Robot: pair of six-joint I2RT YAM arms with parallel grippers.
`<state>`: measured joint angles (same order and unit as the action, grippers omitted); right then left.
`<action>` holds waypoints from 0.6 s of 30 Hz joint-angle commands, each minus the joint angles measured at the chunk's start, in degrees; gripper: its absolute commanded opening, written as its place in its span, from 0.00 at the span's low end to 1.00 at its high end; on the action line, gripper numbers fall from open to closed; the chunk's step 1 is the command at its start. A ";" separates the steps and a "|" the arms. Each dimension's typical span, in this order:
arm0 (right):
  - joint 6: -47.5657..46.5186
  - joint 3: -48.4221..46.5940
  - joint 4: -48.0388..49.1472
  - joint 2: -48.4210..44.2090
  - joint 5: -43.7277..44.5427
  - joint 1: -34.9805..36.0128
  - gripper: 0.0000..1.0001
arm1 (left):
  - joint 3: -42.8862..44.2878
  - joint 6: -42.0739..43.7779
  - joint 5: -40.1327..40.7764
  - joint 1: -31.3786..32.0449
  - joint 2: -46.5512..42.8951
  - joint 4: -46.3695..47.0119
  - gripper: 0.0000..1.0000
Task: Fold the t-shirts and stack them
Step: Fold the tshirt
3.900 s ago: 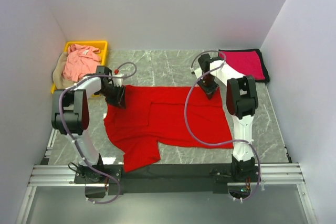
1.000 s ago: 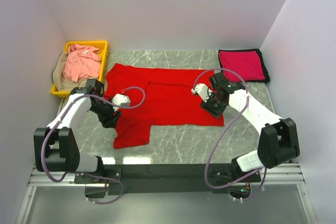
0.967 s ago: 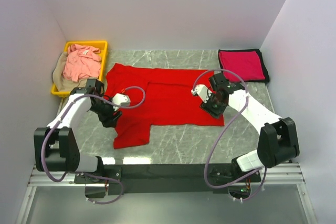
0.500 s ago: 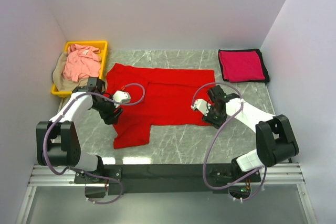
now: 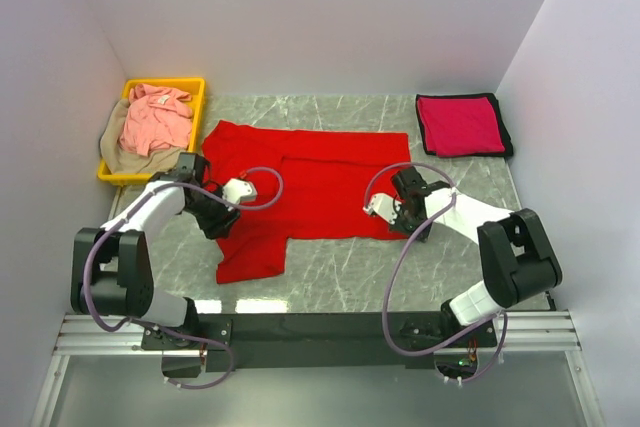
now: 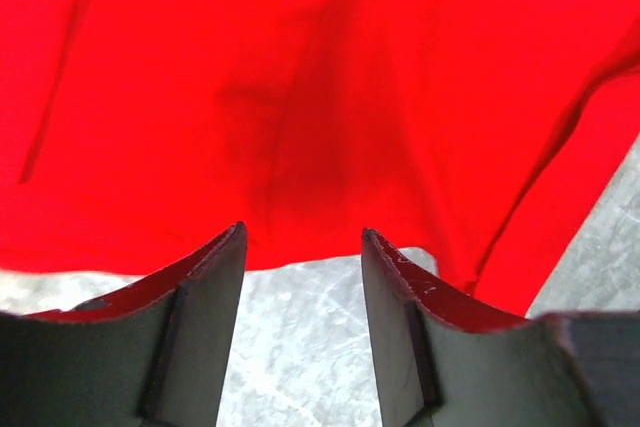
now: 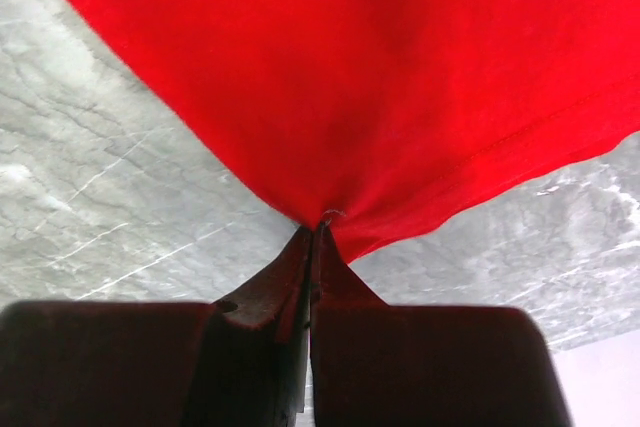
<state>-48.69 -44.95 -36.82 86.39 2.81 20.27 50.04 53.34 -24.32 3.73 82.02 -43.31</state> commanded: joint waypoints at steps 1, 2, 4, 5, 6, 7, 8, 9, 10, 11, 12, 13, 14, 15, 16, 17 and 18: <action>0.17 -1.89 0.52 1.06 -0.08 0.21 0.00 | -2.57 1.94 1.29 1.19 -0.63 0.86 0.54; 0.26 -2.16 0.26 1.06 -0.35 0.21 0.00 | -3.10 2.81 1.64 1.20 -0.63 0.77 0.53; 0.35 -2.77 -0.36 0.97 -1.05 0.21 0.00 | -4.33 3.87 2.69 1.28 -0.54 0.60 0.53; 0.26 -2.86 -0.45 0.97 -1.14 0.21 0.00 | -4.77 4.57 3.22 1.28 -0.54 0.68 0.53; 0.35 -3.04 -0.53 0.89 -1.14 0.21 0.00 | -5.47 4.93 4.27 1.28 -0.54 1.29 0.53; 0.43 -3.04 -0.54 0.97 -1.23 0.29 0.00 | -6.87 5.02 5.06 1.37 -0.28 2.17 0.53; 0.43 -3.13 -0.45 0.97 -1.31 0.29 0.00 | -7.58 5.45 5.85 1.55 0.07 2.70 0.54; 0.43 -3.30 -0.53 1.15 -1.23 0.29 0.00 | -8.29 5.46 7.51 1.81 0.33 4.18 0.54; 0.61 -3.48 -0.54 1.24 -1.40 0.29 0.00 | -9.42 5.63 8.22 1.81 1.03 4.63 0.52; 0.44 -3.48 -0.54 1.15 -1.40 0.29 0.00 | -9.87 5.98 8.58 1.81 1.30 4.99 0.50; 0.52 -3.57 -0.71 1.06 -1.40 0.21 0.00 | -10.22 5.98 9.11 1.81 1.48 6.12 0.47; 0.52 -3.57 -0.71 0.89 -1.40 0.29 0.00 | -10.58 5.98 9.46 1.81 1.56 6.31 0.41; 0.44 -3.48 -0.71 0.45 -1.32 0.29 0.00 | -10.49 6.33 9.20 1.81 1.57 5.79 0.37; 0.52 -3.39 -0.54 0.27 -1.23 0.21 0.00 | -10.23 6.68 8.76 1.81 1.22 5.00 0.23; 0.35 -3.39 -1.06 0.01 -1.05 0.12 0.00 | -9.88 7.47 7.89 1.90 0.69 3.34 0.16; 0.35 -3.39 -1.24 -0.69 -1.05 -0.14 0.00 | -9.79 8.09 7.53 1.81 -0.01 2.36 0.10; 0.35 -3.04 -1.24 -1.13 -0.96 -0.41 0.00 | -9.79 8.62 7.44 1.81 -0.80 1.66 0.06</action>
<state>-48.51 -46.61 -37.34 87.46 2.11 20.21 42.22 59.29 -16.95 5.39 81.73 -37.52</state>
